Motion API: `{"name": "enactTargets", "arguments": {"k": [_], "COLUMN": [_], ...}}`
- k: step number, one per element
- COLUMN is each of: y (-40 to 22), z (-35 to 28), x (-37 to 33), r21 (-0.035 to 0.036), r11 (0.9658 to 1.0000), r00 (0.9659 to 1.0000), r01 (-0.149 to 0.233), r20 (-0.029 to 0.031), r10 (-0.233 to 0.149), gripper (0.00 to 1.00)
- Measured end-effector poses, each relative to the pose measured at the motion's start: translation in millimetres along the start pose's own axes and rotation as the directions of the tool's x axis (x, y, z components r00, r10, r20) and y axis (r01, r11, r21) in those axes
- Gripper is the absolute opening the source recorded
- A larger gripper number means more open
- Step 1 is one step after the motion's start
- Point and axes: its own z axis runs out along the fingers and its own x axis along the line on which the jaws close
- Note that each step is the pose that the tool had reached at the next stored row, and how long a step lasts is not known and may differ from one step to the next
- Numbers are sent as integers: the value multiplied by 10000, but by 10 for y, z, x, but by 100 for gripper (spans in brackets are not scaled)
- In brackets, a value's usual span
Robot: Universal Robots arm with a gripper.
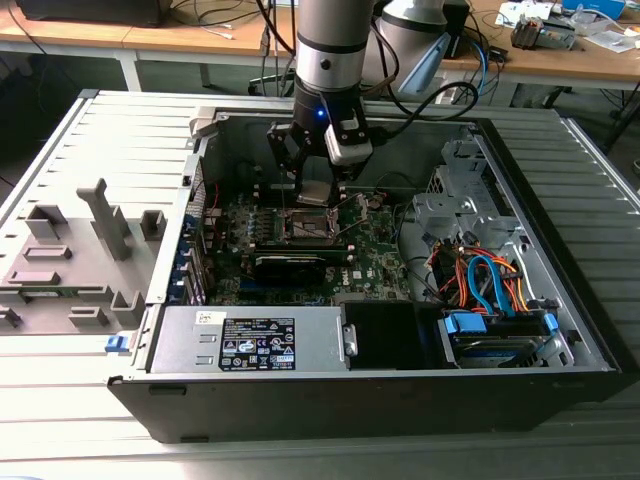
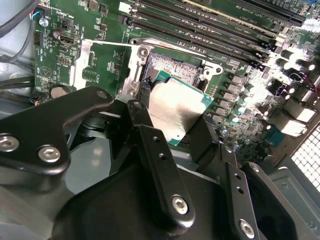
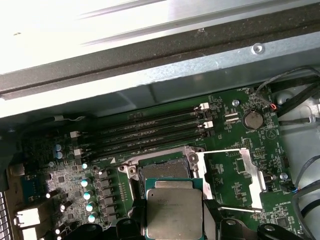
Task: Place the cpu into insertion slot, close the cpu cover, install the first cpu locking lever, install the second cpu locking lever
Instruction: 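Place the cpu into insertion slot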
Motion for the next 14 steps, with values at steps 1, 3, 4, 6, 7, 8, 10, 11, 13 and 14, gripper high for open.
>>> {"name": "enactTargets", "arguments": {"k": [1, 3, 4, 6, 7, 8, 10, 11, 13, 14], "y": [0, 0, 0, 0, 0, 0, 0, 0, 0, 0], "z": [0, 0, 0, 0, 0, 0, 0, 0, 1, 1], "x": [0, 0, 0, 0, 0, 0, 0, 0, 0, 0], "r21": [-2, -3, -3, -4, -5, -6, -8, -8, -10, -12], "r11": [10000, 9999, 9998, 9997, 9996, 9994, 9991, 9988, 9980, 9976], "r00": [10000, 9999, 9998, 9997, 9996, 9994, 9991, 9988, 9980, 9976], "r01": [-67, -136, -174, -262, -298, -355, -428, -498, -639, -694], "r20": [0, 0, 0, -1, -1, -1, -2, -2, -2, -2], "r10": [67, 136, 174, 262, 298, 355, 428, 498, 639, 694], "gripper": [55, 55, 55, 55, 55, 55, 55, 55, 55, 55]}}
